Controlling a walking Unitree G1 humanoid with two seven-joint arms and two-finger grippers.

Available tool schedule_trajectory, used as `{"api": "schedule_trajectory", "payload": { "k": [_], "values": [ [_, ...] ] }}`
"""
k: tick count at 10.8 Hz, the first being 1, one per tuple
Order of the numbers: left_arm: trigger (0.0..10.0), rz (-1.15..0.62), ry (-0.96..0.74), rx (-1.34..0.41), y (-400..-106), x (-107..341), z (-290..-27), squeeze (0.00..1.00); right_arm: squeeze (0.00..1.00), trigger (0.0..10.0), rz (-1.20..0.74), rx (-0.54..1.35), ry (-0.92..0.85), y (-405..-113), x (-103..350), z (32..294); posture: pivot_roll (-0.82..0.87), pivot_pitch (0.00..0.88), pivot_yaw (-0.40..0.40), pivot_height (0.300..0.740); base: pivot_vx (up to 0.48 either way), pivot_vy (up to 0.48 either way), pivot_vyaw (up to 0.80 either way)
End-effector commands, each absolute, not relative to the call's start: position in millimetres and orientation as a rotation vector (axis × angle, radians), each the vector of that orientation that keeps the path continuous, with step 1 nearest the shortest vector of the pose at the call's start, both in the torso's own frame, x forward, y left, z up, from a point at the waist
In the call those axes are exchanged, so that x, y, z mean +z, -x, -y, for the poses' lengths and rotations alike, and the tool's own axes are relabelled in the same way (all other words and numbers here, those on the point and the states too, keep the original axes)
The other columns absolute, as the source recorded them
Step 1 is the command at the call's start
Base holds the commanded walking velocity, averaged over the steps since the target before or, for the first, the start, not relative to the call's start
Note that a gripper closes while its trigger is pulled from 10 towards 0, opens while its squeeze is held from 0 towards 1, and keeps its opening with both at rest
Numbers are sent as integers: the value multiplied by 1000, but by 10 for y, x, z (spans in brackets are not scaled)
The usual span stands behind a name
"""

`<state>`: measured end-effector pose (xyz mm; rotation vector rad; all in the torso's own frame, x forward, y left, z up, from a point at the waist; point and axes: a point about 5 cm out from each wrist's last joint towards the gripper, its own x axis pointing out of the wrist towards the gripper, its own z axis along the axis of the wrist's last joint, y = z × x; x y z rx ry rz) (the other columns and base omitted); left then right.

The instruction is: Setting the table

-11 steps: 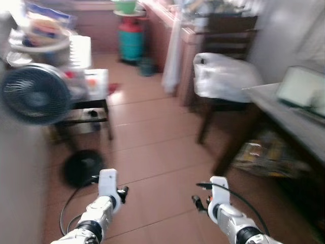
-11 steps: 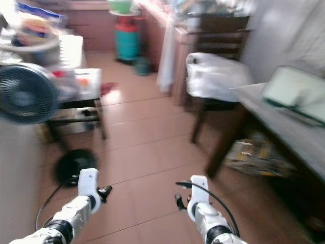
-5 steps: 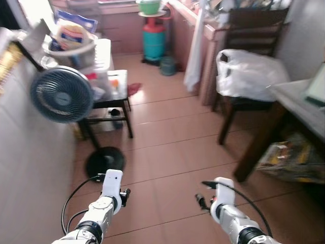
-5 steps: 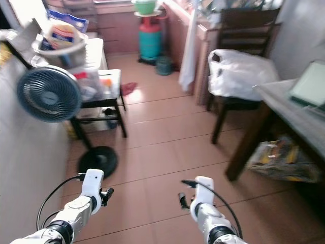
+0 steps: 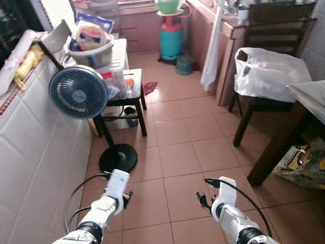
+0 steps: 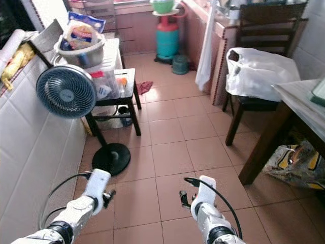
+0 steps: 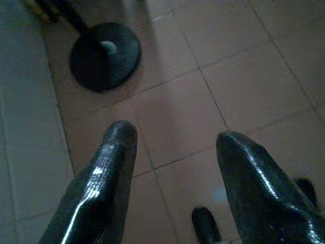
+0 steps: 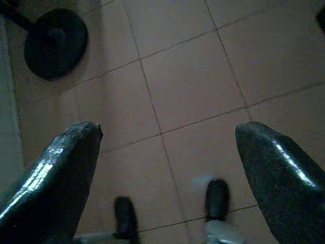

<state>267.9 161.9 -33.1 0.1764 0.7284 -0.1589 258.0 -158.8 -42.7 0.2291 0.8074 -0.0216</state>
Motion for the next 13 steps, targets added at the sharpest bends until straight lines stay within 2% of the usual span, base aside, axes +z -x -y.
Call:
{"api": "schedule_trajectory", "payload": {
  "k": [1, 13],
  "values": [
    [10000, -712, -159, -118, -2711, -299, -1674, 0, 0, 10000, -785, 9, -171, -2648, -375, 1567, 124, 0, 19, 740, 0, 0, -738],
    [10000, -748, -171, -166, -2690, -329, -1599, 0, 0, 10000, -804, 14, -155, -2629, -391, 1574, 106, 0, 12, 740, 0, 0, -745]
  ]
}}
